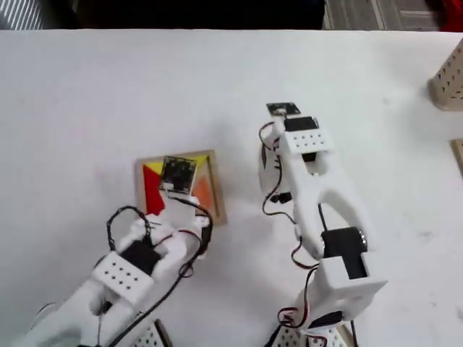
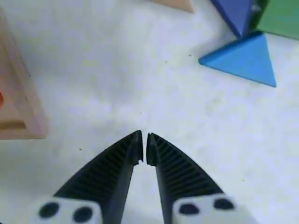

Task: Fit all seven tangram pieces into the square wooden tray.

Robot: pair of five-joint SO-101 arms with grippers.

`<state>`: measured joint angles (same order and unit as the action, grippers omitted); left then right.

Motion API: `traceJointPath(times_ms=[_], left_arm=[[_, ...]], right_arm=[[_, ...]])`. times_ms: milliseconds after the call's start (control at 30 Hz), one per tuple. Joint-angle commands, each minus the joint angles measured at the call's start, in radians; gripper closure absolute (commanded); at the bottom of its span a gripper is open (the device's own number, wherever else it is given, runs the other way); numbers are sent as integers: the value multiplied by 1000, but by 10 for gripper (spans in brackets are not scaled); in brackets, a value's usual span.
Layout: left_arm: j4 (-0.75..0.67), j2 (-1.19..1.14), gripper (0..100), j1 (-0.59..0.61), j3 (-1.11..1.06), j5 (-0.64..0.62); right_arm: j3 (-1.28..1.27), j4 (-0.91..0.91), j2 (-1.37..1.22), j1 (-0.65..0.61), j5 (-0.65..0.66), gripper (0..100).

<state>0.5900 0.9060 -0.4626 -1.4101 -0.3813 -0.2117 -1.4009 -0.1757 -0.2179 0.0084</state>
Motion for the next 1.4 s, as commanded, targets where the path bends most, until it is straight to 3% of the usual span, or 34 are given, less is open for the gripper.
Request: traceJointPath(times_ms=[0, 300, 733, 1167, 1367], left_arm=[[-77, -145, 980, -16, 101, -31], [-97, -371, 980, -8, 193, -31], [-104, -390, 980, 117, 213, -31], [-133, -390, 980, 114, 216, -32], [-226, -473, 980, 113, 227, -38]], right_arm=[[5, 5, 45, 13, 3, 981], [5, 5, 45, 13, 3, 981], [5, 5, 45, 13, 3, 981], [5, 5, 45, 13, 3, 981], [5, 4, 47, 13, 3, 981]])
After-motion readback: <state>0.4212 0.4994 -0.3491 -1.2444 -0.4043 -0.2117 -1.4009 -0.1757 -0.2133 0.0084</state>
